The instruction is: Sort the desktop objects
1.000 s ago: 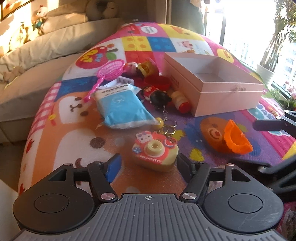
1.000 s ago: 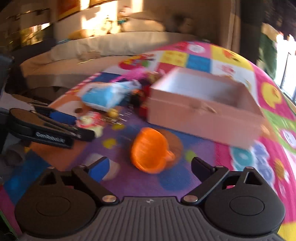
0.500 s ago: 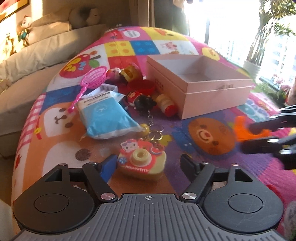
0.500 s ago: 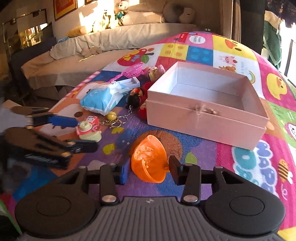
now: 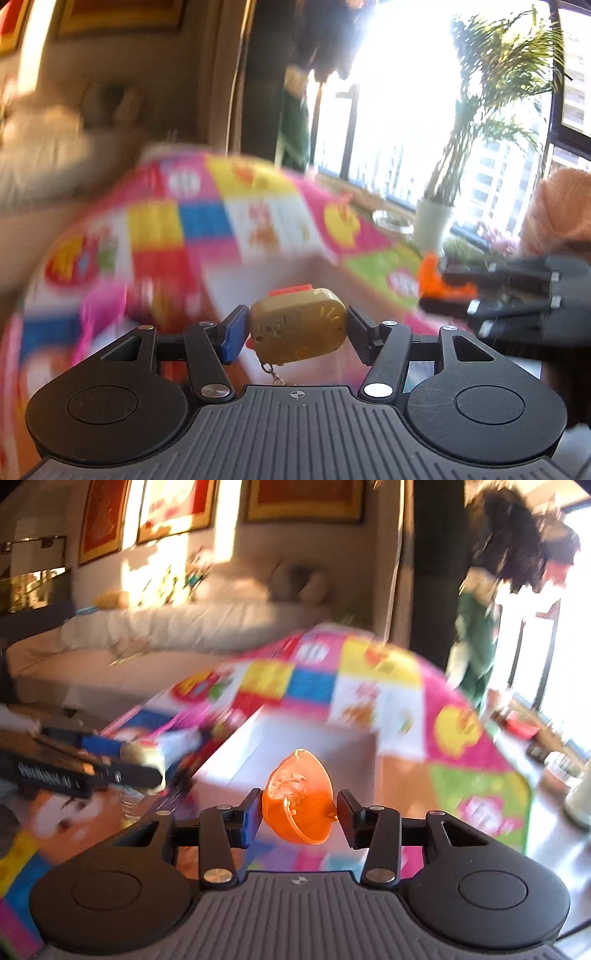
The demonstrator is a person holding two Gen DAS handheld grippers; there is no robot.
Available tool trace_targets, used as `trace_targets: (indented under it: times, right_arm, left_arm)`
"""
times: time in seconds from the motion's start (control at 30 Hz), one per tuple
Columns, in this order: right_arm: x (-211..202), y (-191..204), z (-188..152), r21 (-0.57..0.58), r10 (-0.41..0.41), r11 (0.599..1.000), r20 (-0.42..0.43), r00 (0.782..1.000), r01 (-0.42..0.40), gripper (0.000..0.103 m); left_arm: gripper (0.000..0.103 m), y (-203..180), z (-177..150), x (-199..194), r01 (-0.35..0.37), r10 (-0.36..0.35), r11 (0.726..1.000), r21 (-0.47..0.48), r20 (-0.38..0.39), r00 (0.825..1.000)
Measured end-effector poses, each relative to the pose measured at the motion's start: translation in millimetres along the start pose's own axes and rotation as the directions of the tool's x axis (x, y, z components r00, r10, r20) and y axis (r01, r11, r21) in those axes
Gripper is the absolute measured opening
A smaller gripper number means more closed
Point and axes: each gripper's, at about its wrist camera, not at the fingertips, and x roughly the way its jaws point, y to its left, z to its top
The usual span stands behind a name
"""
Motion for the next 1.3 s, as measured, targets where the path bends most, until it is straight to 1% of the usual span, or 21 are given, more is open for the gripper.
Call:
trace_targets:
  times: [0.07, 0.1, 0.13, 0.17, 0.23, 0.3, 0.37, 0.43, 0.5, 0.6, 0.63, 0.7, 0.73, 0.8, 0.87, 0.93, 1.07, 1.13, 1.17, 1.23, 1.3]
  right_arm:
    - [20.6, -5.2, 13.6, -0.002, -0.032, 0.999, 0.025, 0.999, 0.032, 0.043]
    - [33.0, -6.9, 19.4, 0.003, -0.045, 0.999, 0.035, 0.998, 0.044, 0.044]
    - [47.3, -9.1, 24.5, 0.012, -0.054, 0.998, 0.038, 0.998, 0.054, 0.045]
    - [60.9, -11.0, 27.6, 0.022, -0.059, 0.998, 0.024, 0.998, 0.058, 0.051]
    - [80.4, -12.6, 27.4, 0.05, -0.075, 0.996, -0.006, 0.997, 0.075, 0.053]
    - [85.9, -10.2, 19.7, 0.051, -0.051, 0.997, -0.016, 0.999, 0.052, 0.053]
    - [85.9, -2.0, 7.6, 0.029, -0.036, 0.999, -0.019, 0.999, 0.036, 0.053]
    - [85.3, 15.1, -2.1, -0.029, -0.032, 0.999, -0.016, 0.999, 0.032, 0.053]
    - [80.1, 40.7, -10.0, -0.117, -0.013, 0.993, 0.001, 1.0, 0.013, 0.053]
    - [70.7, 90.3, -21.5, -0.274, 0.054, 0.961, 0.036, 0.998, -0.042, 0.053]
    - [70.7, 109.7, -25.3, -0.327, 0.065, 0.944, 0.035, 0.997, -0.05, 0.05]
    - [76.4, 147.3, -30.8, -0.42, 0.072, 0.906, 0.01, 0.997, -0.061, 0.031]
    - [82.6, 163.8, -33.6, -0.456, 0.076, 0.887, -0.006, 0.997, -0.07, 0.029]
    - [97.4, 190.6, -36.8, -0.514, 0.043, 0.857, -0.01, 0.999, -0.042, 0.028]
    - [117.6, 210.8, -36.1, -0.575, -0.017, 0.818, -0.004, 1.0, 0.012, 0.028]
    - [139.5, 219.4, -31.6, -0.604, -0.071, 0.796, -0.031, 0.997, 0.038, 0.028]
    - [176.4, 219.8, -24.7, -0.641, -0.15, 0.764, -0.063, 0.987, 0.075, 0.021]
    - [192.5, 219.0, -21.9, -0.637, -0.18, 0.767, -0.102, 0.978, 0.075, 0.017]
    - [197.0, 217.4, -20.7, -0.622, -0.17, 0.782, -0.135, 0.976, 0.05, 0.014]
    - [195.6, 216.0, -22.7, -0.604, -0.145, 0.797, -0.181, 0.973, 0.006, 0.014]
    - [180.7, 216.8, -29.2, -0.61, -0.121, 0.792, -0.189, 0.974, -0.021, 0.014]
  left_arm:
    - [0.063, 2.2, 23.6, 23.5, -0.004, 0.004, 1.0, 0.005, 0.008, 1.0]
    - [0.064, 6.6, 32.3, 34.5, -0.014, 0.014, 1.0, -0.016, -0.001, 1.0]
    - [0.069, 12.2, 37.2, 41.0, -0.034, 0.034, 0.999, -0.04, -0.009, 0.999]
    - [0.072, 19.3, 38.9, 43.7, -0.054, 0.053, 0.996, -0.065, -0.014, 0.999]
    - [0.082, 39.3, 31.2, 40.3, -0.082, 0.081, 0.99, -0.116, -0.017, 0.997]
    - [0.085, 57.3, 12.2, 27.2, -0.127, 0.124, 0.983, -0.135, -0.029, 0.992]
    - [0.086, 73.4, -14.3, 16.2, -0.21, 0.205, 0.97, -0.118, -0.058, 0.977]
    - [0.088, 85.9, -42.6, 8.6, -0.301, 0.292, 0.949, -0.093, -0.1, 0.951]
    - [0.09, 95.4, -64.0, -0.1, -0.349, 0.337, 0.934, -0.075, -0.131, 0.932]
    - [0.095, 102.7, -87.0, -13.8, -0.406, 0.395, 0.913, -0.047, -0.149, 0.906]
    - [0.095, 103.1, -89.6, -17.1, -0.423, 0.413, 0.905, -0.041, -0.149, 0.898]
    - [0.095, 105.6, -92.5, -26.7, -0.455, 0.445, 0.889, -0.045, -0.143, 0.884]
    - [0.096, 110.3, -92.6, -29.5, -0.462, 0.45, 0.885, -0.062, -0.141, 0.882]
    - [0.097, 117.3, -93.1, -37.3, -0.459, 0.445, 0.882, -0.102, -0.138, 0.885]
    - [0.097, 122.0, -95.1, -42.4, -0.451, 0.436, 0.884, -0.125, -0.133, 0.89]
    - [0.098, 124.6, -98.9, -46.0, -0.434, 0.418, 0.89, -0.143, -0.128, 0.899]
    - [0.099, 128.5, -106.2, -48.8, -0.395, 0.378, 0.899, -0.188, -0.122, 0.918]
    - [0.099, 130.3, -108.5, -49.5, -0.389, 0.371, 0.899, -0.201, -0.121, 0.921]
    - [0.099, 131.3, -109.8, -50.3, -0.387, 0.369, 0.899, -0.205, -0.121, 0.921]
    - [0.099, 132.8, -111.2, -51.9, -0.385, 0.366, 0.899, -0.209, -0.123, 0.922]
    - [0.099, 133.4, -112.3, -53.2, -0.385, 0.365, 0.899, -0.21, -0.129, 0.922]
